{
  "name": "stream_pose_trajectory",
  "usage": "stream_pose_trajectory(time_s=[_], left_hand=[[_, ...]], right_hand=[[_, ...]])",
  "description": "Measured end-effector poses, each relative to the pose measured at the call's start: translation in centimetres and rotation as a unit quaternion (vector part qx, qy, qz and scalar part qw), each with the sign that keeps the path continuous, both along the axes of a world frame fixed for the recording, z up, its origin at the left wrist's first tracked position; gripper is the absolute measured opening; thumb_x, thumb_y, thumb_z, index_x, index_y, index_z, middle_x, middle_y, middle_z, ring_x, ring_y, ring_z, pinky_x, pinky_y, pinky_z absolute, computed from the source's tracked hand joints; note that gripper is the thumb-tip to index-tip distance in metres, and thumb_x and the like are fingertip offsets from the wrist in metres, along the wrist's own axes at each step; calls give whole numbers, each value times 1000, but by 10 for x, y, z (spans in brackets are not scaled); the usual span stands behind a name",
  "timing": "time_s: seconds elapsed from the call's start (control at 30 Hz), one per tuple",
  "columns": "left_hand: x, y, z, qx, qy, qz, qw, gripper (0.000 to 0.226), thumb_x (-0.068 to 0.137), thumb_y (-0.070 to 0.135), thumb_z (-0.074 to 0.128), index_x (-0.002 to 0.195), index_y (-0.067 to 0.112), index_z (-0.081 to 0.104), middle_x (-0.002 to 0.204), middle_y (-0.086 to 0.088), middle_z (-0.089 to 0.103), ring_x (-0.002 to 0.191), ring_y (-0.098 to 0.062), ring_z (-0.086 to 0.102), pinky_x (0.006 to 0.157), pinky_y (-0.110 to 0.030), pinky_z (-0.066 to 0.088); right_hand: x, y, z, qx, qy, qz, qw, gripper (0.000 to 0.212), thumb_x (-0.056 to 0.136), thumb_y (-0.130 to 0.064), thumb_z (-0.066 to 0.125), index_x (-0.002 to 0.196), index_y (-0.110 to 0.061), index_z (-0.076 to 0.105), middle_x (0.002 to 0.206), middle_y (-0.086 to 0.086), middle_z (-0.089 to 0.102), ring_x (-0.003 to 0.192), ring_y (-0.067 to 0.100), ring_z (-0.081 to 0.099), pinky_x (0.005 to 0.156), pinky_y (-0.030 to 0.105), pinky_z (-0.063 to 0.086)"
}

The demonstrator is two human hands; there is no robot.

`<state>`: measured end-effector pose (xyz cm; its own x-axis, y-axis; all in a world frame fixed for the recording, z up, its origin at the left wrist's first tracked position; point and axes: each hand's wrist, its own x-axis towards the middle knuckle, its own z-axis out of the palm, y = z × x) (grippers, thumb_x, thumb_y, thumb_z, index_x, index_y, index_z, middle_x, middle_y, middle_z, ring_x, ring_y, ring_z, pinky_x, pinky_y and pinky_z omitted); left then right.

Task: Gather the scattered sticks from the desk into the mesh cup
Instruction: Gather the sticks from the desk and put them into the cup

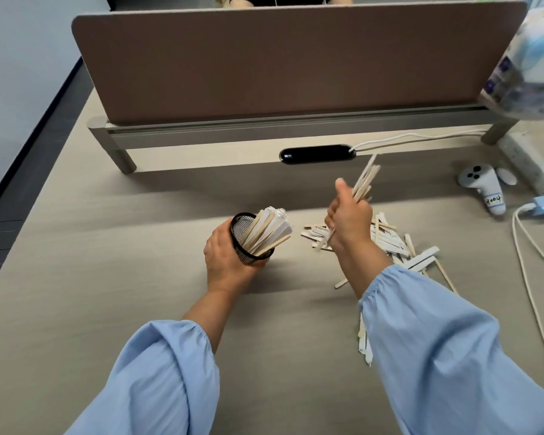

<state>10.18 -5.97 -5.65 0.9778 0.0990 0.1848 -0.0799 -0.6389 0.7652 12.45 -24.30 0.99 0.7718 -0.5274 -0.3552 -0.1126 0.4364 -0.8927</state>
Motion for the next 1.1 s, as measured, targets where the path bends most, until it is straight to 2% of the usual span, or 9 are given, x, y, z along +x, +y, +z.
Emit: stream_pose_trajectory(time_s=[0.1, 0.23, 0.33, 0.5, 0.63, 0.7, 0.83, 0.97, 1.1], left_hand=[[-8, -14, -3, 13, -8, -48, 999, 85, 51, 56, 66, 120, 9, 51, 113, -9, 60, 105, -29, 54, 95, -41, 41], [-18, -37, 0, 0, 7, -83, 997, 86, 50, 55, 69, 121, 10, 50, 113, -6, 59, 105, -24, 53, 94, -37, 41], [-20, -50, 4, -26, 22, -75, 997, 86, 48, 46, 77, 121, 10, 49, 114, -5, 57, 106, -23, 51, 95, -37, 41], [-20, -72, 11, -67, 23, -78, 994, 83, 46, 40, 81, 120, 16, 50, 111, 4, 52, 107, -22, 52, 95, -41, 43], [-21, -84, 10, -96, 13, -77, 992, 88, 45, 50, 74, 120, 14, 48, 113, 1, 52, 108, -25, 53, 95, -46, 45], [-21, -88, 11, -100, 11, -84, 991, 84, 46, 50, 74, 119, 18, 48, 110, 9, 49, 108, -22, 54, 95, -45, 45], [-23, -99, 9, -82, -2, -100, 992, 85, 49, 49, 75, 121, 14, 48, 113, 4, 53, 106, -22, 55, 94, -46, 45], [-23, -103, 8, -78, -5, -94, 992, 85, 50, 50, 74, 123, 14, 47, 115, 1, 55, 107, -22, 55, 94, -47, 45], [-24, -109, 5, -73, 3, -96, 993, 85, 49, 50, 74, 122, 14, 48, 112, 4, 52, 107, -21, 54, 96, -44, 44]], right_hand=[[6, 5, 29, 35, -71, -13, 997, 47, 98, -28, 45, 52, -19, 37, 39, -8, 38, 36, 5, 37, 42, 18, 36], [-6, 9, 23, -236, -35, 110, 965, 49, 99, -30, 41, 54, -17, 56, 41, -15, 51, 44, -6, 48, 55, 12, 40], [-19, 1, 7, -304, -41, 193, 932, 29, 93, -23, 54, 68, -16, 66, 61, -18, 60, 58, -15, 54, 62, 0, 39], [-27, -19, 7, -379, -14, 274, 884, 11, 73, -23, 79, 76, -23, 68, 70, -6, 66, 71, 8, 63, 76, 27, 53], [-32, -35, 20, -453, -43, 200, 868, 28, 80, -39, 65, 97, -17, 71, 81, -11, 65, 87, 12, 57, 76, 12, 42], [-32, -42, 22, -464, -58, 181, 865, 41, 87, -38, 46, 110, -11, 68, 99, -4, 68, 103, 18, 58, 89, 22, 43], [-31, -48, 8, -508, -3, 380, 773, 41, 102, -20, 32, 137, -3, 45, 147, 12, 43, 140, 21, 34, 111, 18, 17], [-32, -56, 6, -381, -19, 365, 849, 49, 103, -28, 28, 150, -17, 20, 160, -1, 13, 148, 9, 8, 112, 17, 6], [-32, -71, 6, -325, -30, 305, 895, 45, 103, -23, 27, 147, -14, 28, 154, 2, 30, 143, 14, 25, 115, 22, 19]])
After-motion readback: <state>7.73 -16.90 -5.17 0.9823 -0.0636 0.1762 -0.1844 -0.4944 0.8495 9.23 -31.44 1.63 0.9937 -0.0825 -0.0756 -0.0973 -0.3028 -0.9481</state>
